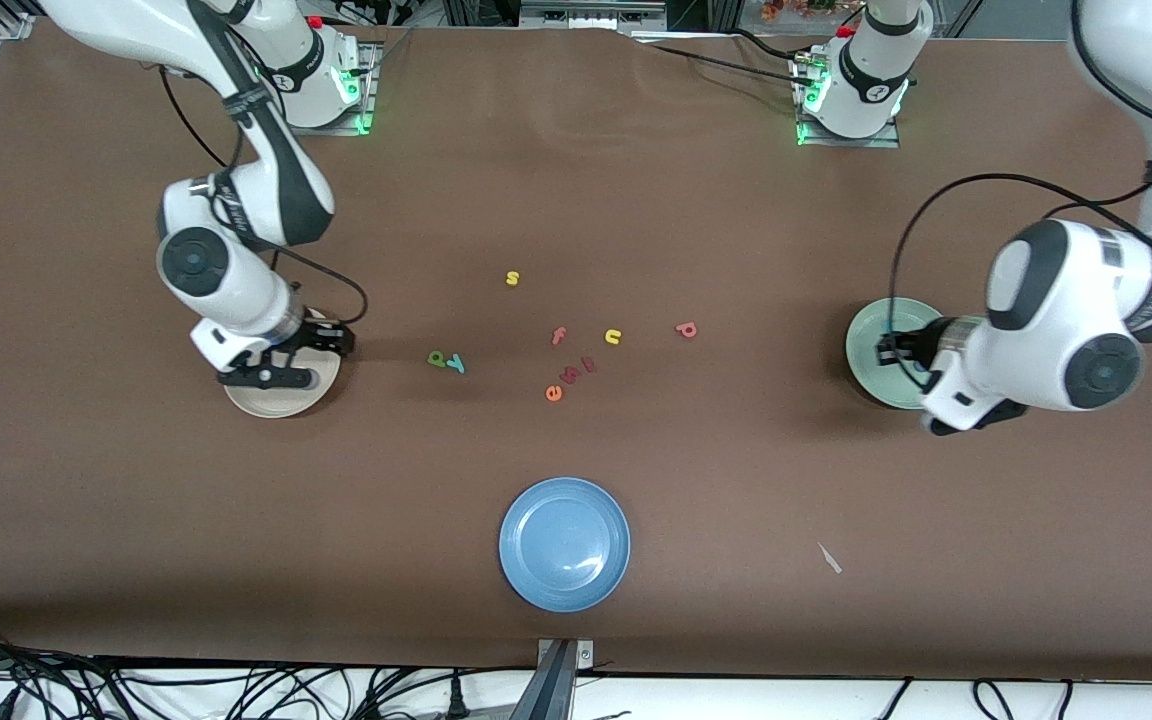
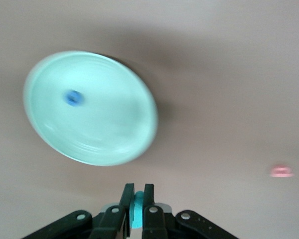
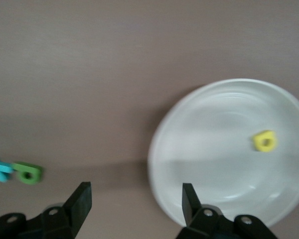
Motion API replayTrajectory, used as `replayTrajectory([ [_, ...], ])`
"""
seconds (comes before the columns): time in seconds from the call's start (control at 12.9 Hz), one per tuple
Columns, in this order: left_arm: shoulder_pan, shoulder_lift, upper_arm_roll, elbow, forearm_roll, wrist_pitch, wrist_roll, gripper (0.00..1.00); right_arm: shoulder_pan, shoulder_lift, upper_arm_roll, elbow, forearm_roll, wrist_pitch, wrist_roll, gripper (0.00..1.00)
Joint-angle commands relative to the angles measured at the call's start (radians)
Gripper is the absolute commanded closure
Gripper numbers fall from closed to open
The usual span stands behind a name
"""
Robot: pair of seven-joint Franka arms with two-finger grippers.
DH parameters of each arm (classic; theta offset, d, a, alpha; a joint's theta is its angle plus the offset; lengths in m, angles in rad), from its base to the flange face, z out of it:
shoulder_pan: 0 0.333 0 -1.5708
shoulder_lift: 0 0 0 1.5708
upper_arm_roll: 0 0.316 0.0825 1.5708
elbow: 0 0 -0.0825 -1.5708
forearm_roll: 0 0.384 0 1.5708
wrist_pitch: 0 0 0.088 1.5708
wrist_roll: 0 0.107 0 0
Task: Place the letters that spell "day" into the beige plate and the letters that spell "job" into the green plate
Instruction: 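Drop the j in the green plate while the right gripper drops a in cream plate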
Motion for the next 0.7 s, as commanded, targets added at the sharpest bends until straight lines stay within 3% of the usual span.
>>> replayTrajectory([
  [0.0, 0.056, 0.080, -0.011, -0.019, 0.088, 0.066, 0.099, 1.00, 0.082, 0.108, -0.006, 0.123, 0.008, -0.007, 0.144, 0.18],
  [0.31, 0.070, 0.155, -0.010, -0.083, 0.116, 0.236, 0.099, 0.98, 0.116, 0.177, -0.006, 0.141, 0.002, 0.064, 0.272, 0.19],
  [0.39, 0.070, 0.164, -0.008, -0.083, 0.116, 0.239, 0.099, 0.83, 0.126, 0.189, -0.006, 0.139, 0.002, 0.085, 0.298, 0.19],
  [0.54, 0.073, 0.154, -0.010, -0.083, 0.114, 0.223, 0.096, 0.01, 0.142, 0.214, -0.006, 0.133, 0.003, 0.131, 0.323, 0.19],
  [0.62, 0.074, 0.134, -0.014, -0.071, 0.114, 0.174, 0.089, 0.00, 0.143, 0.223, -0.006, 0.133, 0.003, 0.148, 0.334, 0.19],
])
